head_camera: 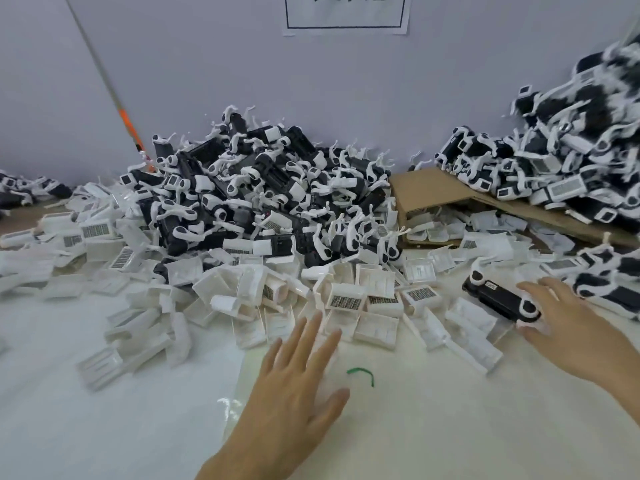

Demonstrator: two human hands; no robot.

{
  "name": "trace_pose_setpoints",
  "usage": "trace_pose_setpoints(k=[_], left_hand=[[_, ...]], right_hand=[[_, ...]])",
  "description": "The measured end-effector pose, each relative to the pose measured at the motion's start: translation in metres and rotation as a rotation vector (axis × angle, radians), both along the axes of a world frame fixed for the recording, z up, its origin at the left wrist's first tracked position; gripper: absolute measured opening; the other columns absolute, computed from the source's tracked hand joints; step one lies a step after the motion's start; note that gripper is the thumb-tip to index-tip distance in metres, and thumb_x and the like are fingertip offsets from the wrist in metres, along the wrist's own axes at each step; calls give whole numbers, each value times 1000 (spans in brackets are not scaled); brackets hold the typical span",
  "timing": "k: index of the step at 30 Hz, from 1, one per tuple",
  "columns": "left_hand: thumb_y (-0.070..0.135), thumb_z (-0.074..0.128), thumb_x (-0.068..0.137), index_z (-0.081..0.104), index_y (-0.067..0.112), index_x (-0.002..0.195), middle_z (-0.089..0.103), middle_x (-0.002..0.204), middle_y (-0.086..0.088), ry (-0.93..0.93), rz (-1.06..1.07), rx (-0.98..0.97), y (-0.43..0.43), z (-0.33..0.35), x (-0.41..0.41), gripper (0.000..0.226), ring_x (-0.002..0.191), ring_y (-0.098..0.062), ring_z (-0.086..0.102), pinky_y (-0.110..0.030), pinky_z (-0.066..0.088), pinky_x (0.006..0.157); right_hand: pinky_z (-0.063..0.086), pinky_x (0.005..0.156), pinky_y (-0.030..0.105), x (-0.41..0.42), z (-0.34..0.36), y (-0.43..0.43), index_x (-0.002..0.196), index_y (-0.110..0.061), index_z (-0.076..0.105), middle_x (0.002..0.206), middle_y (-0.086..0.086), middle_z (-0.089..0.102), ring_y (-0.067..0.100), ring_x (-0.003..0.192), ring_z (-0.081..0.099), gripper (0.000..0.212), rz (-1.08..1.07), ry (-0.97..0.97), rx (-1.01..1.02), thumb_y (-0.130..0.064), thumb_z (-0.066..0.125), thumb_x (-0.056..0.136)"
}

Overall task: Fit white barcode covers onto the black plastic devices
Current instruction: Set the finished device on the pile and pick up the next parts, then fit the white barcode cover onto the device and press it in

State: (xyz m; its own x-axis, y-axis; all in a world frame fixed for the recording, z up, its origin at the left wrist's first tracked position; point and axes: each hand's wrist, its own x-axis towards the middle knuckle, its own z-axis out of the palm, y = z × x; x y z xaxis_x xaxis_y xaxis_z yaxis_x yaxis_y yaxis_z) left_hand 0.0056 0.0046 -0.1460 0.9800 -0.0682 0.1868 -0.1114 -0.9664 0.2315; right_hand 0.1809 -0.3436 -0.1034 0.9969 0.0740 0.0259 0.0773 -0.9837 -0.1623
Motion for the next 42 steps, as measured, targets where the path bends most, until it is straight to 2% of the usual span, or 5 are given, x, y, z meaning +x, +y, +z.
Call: trace_pose_setpoints(k=[8, 13, 22, 33, 42], left_hand=[[63, 12, 98, -24, 44, 148, -44, 152, 12, 85, 23, 40, -7, -11, 39, 65, 147, -17, -34, -30, -21, 115], [49, 40, 88, 74, 30, 116, 59, 141, -10, -161, 134, 8, -15, 4, 46, 48, 124, -29, 62, -45, 56, 93], [34, 56, 93, 49, 24, 135, 45, 150, 2, -843, 19, -468, -16, 52, 101, 44, 139, -11, 41, -33, 37, 109], [34, 56, 85, 68, 21, 112, 69, 111, 13, -761, -112, -145, -7, 21, 120, 32, 109, -10, 61, -32, 34, 103], [59, 68, 76, 56, 40, 96, 64, 82, 21, -728, 134, -837, 0, 38, 104, 30, 73, -8, 63, -27, 54, 58]], right_hand=[[35, 66, 35, 32, 19, 13, 81, -26, 60, 106, 10, 65, 21, 79, 56, 23, -16, -226, 363, -10, 76, 86], [38, 59, 26, 38, 28, 43, 85, -20, 57, 89, 1, 64, 17, 75, 58, 17, -47, -566, 625, -7, 65, 93], [51, 61, 8, 7, 53, 140, 108, -18, 59, 107, -4, 59, 3, 90, 61, 18, 446, -542, 932, -5, 53, 99], [47, 88, 37, -39, 2, 189, 113, -22, 65, 127, -7, 62, 8, 114, 58, 19, 909, -848, 689, -15, 63, 96], [45, 88, 13, -4, 31, 131, 107, -38, 64, 108, -23, 65, -2, 103, 60, 14, 461, -426, 843, -41, 60, 94]])
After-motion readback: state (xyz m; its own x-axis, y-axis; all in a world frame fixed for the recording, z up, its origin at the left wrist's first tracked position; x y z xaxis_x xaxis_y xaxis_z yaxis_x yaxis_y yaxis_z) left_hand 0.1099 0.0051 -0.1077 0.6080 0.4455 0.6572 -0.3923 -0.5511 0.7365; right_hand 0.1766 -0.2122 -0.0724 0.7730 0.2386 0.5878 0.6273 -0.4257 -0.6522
